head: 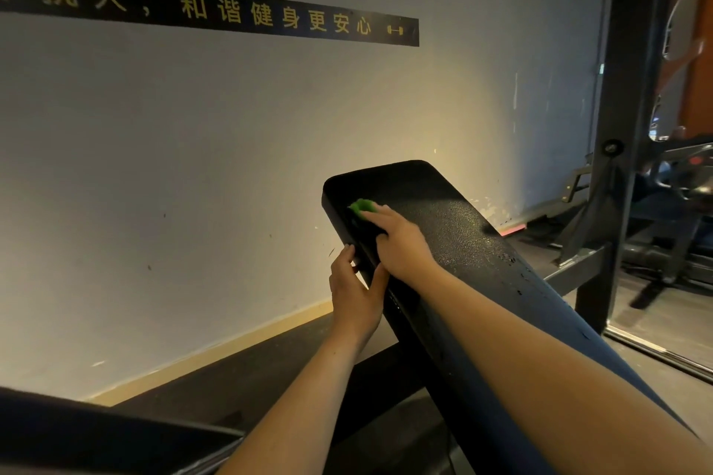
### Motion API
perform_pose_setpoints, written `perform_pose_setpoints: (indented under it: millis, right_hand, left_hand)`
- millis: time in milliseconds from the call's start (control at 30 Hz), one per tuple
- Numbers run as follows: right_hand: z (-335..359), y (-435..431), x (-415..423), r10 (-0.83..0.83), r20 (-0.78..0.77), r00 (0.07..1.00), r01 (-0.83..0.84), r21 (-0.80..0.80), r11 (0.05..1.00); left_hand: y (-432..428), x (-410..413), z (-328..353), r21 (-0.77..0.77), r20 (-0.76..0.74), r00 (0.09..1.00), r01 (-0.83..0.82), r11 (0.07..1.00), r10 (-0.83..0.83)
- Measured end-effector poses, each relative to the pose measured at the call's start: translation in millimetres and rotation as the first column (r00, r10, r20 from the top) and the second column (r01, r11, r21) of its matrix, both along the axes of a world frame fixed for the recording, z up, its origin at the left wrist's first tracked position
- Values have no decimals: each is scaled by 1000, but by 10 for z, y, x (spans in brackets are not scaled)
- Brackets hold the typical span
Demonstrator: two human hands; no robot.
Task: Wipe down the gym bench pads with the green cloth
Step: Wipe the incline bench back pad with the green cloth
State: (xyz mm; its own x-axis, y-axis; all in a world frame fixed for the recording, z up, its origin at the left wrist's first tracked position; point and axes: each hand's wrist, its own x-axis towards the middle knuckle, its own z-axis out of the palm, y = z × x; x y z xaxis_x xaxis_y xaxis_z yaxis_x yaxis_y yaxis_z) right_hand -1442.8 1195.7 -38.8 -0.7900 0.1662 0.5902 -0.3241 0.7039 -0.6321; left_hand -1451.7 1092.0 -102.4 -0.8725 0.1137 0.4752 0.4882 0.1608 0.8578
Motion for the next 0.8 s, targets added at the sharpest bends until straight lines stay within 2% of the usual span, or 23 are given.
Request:
perform_pose_setpoints:
  millis: [200, 367, 400, 467, 533, 567, 667, 733, 800]
  right_hand:
    - [-152, -65, 286, 68, 18, 998, -68, 41, 997]
    - [-202, -137, 427, 39, 40, 998, -42, 76, 996]
    - [-179, -153, 435, 46, 45, 998, -49, 58, 997]
    - [-134, -188, 444, 84, 74, 994, -86, 21, 996]
    - [-116, -194, 457, 133, 108, 985, -134, -4, 991]
    - [-136, -194, 465, 156, 101, 983, -154, -25, 988]
    - [-271, -197, 478, 124, -56, 991, -131, -147, 980]
    - [-358, -203, 462, -10, -199, 980, -22, -158, 987]
    - [-407, -205, 426, -143, -272, 951, 109, -137, 985]
  left_hand:
    - [-86, 122, 33, 11, 29, 997, 72, 997, -72]
    - [-112, 180, -48, -14, 99, 995, 29, 999, -28]
    - [-126, 163, -59, -28, 39, 999, -28, 999, 29]
    - [-160, 101, -89, -85, -177, 974, -160, 983, 143]
    - [-159, 34, -102, -141, -389, 910, -214, 967, 145]
    - [-156, 18, -95, -161, -429, 896, -204, 966, 117]
    - [-177, -13, -70, -214, -400, 914, -168, 962, 71]
    - [-215, -46, -53, -207, -354, 934, -123, 970, 43]
    - [-248, -95, -19, -156, -334, 943, -51, 986, -4]
